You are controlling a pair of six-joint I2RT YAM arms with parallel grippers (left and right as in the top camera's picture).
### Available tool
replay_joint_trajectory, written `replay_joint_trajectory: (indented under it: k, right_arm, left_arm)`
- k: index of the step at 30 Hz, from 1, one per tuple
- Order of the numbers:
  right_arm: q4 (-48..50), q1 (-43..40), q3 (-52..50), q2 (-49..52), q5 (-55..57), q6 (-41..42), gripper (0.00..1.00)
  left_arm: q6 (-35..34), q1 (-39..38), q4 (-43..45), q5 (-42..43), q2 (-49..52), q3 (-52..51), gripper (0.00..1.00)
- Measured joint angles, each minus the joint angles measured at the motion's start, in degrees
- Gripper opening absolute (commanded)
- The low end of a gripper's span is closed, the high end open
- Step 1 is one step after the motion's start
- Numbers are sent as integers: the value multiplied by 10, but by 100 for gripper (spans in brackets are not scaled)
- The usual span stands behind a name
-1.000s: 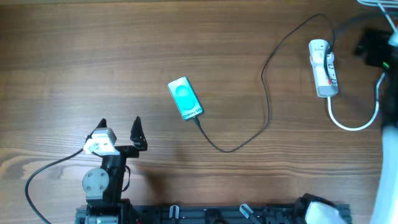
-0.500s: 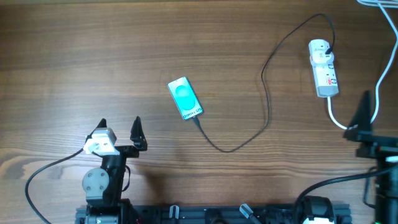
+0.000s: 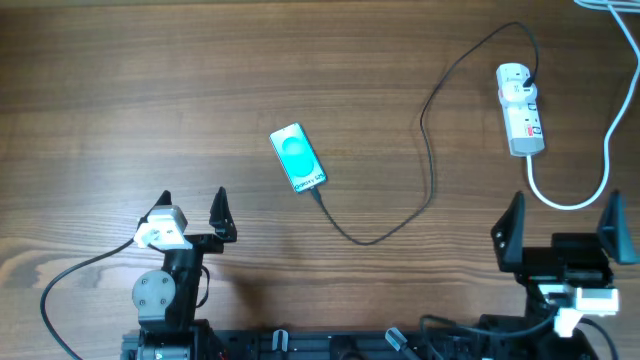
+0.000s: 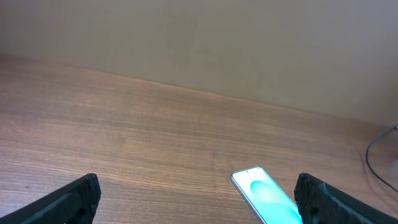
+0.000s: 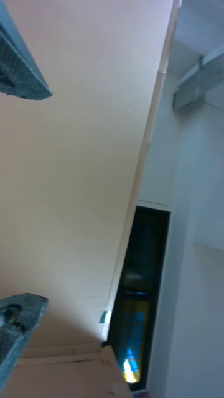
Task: Plug charger to phone and switch on socket
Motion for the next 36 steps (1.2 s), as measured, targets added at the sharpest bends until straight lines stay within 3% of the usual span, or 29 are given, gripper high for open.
replay_joint_trajectory:
  k: [2,5,8,11,13,36]
  right_arm:
    - [27,0,-47,-2,-2,5,100]
    - [-33,0,-85,-2,-11,24,100]
    - [-148,0,-82,-4,-17,30,100]
    - [-339,0,-84,-3,-23,35,100]
    - [-386,0,-85,-4,-22,36,100]
    - [-384,0,-84,-3,-22,36,100]
  left_arm:
    - [0,0,0,0,0,0,100]
    - [0,0,0,0,0,0,100]
    - [0,0,0,0,0,0,100]
    - [0,0,0,0,0,0,100]
    - [0,0,0,0,0,0,100]
    - [0,0,0,0,0,0,100]
